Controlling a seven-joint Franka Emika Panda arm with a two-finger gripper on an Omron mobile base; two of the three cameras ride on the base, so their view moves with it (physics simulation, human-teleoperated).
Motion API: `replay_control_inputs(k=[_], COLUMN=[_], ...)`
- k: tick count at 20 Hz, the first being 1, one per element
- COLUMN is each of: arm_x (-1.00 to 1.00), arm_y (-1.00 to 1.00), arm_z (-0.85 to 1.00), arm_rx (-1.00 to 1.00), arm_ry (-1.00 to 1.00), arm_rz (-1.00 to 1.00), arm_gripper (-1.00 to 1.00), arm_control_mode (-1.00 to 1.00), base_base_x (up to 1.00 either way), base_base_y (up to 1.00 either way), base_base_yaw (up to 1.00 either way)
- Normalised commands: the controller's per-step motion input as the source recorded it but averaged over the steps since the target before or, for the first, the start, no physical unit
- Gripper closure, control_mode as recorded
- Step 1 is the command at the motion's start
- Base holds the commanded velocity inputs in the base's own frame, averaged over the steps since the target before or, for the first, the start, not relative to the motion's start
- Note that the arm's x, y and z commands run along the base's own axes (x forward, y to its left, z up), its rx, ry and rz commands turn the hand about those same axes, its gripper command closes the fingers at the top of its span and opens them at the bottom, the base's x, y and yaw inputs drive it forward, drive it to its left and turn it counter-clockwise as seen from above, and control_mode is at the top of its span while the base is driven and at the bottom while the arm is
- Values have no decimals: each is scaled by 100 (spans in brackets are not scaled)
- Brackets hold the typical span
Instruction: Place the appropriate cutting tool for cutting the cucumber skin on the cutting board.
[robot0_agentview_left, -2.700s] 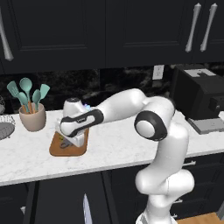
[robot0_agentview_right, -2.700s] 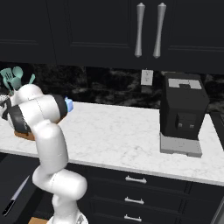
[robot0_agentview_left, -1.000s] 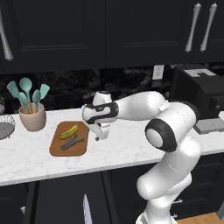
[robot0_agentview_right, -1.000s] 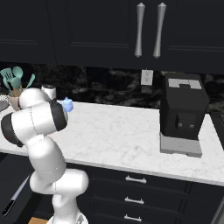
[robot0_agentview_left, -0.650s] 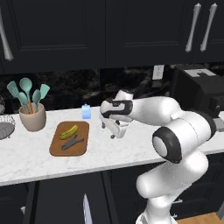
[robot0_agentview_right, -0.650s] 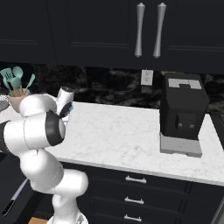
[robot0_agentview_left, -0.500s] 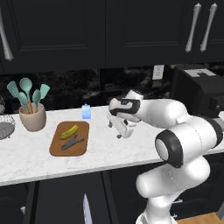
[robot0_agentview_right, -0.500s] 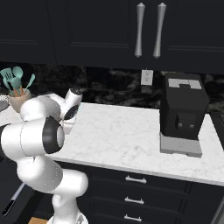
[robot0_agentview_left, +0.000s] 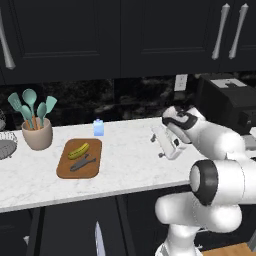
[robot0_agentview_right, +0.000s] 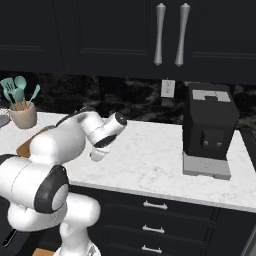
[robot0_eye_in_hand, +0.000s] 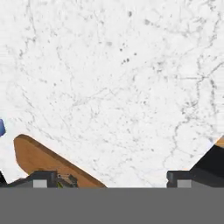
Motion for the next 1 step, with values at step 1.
replay_control_inputs(k=[1], arm_x=[-32], arm_y=[-74], arm_z=[35], arm_rx=[18], arm_ry=[-15], arm_rz=[-2], arm_gripper=[-100], arm_control_mode=[-100], base_base_x=[0], base_base_y=[0], base_base_yaw=[0])
